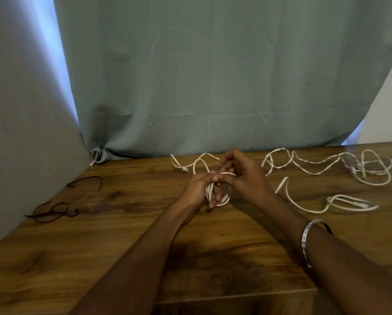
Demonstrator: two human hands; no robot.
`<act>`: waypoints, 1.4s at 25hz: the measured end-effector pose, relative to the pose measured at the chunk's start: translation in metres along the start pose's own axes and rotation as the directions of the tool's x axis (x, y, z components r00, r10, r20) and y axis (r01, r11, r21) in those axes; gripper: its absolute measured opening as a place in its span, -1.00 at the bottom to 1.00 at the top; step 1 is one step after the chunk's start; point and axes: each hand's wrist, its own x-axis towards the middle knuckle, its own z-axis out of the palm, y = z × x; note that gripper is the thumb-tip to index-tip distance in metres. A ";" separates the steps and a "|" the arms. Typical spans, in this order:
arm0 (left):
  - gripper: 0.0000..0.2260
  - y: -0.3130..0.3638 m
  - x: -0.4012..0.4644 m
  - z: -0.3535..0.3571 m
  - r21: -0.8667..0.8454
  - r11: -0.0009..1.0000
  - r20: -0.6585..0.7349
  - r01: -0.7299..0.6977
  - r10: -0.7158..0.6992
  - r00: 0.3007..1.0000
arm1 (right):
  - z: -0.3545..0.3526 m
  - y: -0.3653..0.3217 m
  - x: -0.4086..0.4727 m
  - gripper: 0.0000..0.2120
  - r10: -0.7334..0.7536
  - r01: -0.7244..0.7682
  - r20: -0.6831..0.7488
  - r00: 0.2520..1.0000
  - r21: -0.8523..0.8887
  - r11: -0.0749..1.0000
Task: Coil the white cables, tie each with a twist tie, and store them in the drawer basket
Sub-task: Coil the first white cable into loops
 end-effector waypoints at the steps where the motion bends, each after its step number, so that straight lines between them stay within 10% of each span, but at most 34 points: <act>1: -0.73 0.000 0.001 -0.001 -0.046 0.999 -0.002 0.022 -0.022 1.000 | 0.000 0.000 0.000 -0.65 0.030 -0.029 -0.031 0.999 0.033 0.999; 5: -0.66 0.000 0.003 -0.003 -0.278 0.955 0.047 0.100 -0.091 0.995 | 0.000 0.002 0.002 -0.83 0.215 -0.229 0.091 0.973 0.195 0.954; 12: -0.62 -0.005 0.006 -0.006 -0.095 0.995 -0.153 0.044 -0.058 0.987 | -0.001 0.001 0.003 -0.70 0.397 -0.618 0.475 0.785 0.557 0.554; 22: -0.65 -0.006 0.014 -0.001 -0.310 0.947 -0.103 0.083 -0.121 0.987 | 0.017 0.019 -0.004 -0.77 0.261 -0.283 0.191 0.946 0.099 0.954; 29: -0.66 0.005 0.011 -0.004 -0.475 0.858 0.175 0.194 -0.124 0.977 | 0.008 0.012 -0.001 -0.68 0.299 -0.301 0.040 0.953 0.190 0.935; 35: -0.73 0.004 0.007 -0.010 -0.452 0.886 0.102 0.097 -0.057 0.993 | 0.007 0.010 -0.002 -0.78 0.178 -0.179 0.053 0.983 0.016 0.984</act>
